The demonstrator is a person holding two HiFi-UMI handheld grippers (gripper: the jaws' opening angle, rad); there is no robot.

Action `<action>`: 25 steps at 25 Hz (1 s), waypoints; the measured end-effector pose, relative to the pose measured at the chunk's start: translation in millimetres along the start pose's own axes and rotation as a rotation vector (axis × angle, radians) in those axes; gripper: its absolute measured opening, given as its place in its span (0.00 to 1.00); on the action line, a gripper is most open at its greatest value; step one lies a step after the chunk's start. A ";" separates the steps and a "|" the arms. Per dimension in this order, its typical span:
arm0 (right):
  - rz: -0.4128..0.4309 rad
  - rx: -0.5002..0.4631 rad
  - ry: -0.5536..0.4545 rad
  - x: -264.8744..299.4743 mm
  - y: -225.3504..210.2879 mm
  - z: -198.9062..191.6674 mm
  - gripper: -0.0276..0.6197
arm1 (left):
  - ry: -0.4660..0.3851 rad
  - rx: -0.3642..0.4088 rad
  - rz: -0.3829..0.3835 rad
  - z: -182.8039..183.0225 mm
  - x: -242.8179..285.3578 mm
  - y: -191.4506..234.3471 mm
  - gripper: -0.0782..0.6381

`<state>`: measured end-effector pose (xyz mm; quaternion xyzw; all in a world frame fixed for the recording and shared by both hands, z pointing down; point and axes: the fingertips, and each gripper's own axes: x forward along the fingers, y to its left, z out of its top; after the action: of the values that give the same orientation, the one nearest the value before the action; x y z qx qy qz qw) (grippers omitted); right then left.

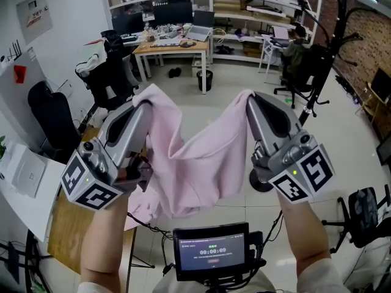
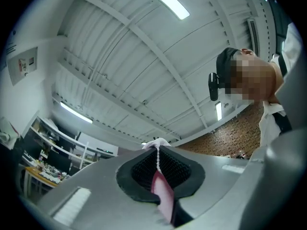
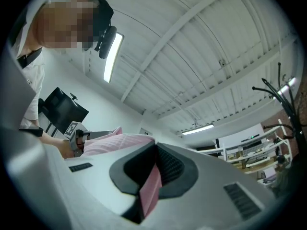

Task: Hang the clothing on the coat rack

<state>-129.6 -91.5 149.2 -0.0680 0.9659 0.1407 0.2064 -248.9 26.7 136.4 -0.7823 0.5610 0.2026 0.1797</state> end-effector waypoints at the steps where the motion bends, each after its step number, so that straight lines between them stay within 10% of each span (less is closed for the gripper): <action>1: -0.008 -0.004 -0.003 -3.8 -8.8 2.9 0.06 | -0.004 -0.005 -0.008 -2.9 9.5 -1.7 0.13; 25: -0.185 -0.145 -0.037 -83.4 -187.3 51.9 0.06 | -0.095 -0.162 -0.155 -88.8 191.4 -27.3 0.13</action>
<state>1.1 -248.0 93.0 -0.1690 0.9388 0.1917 0.2307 -157.4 -164.1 114.3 -0.8247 0.4714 0.2699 0.1574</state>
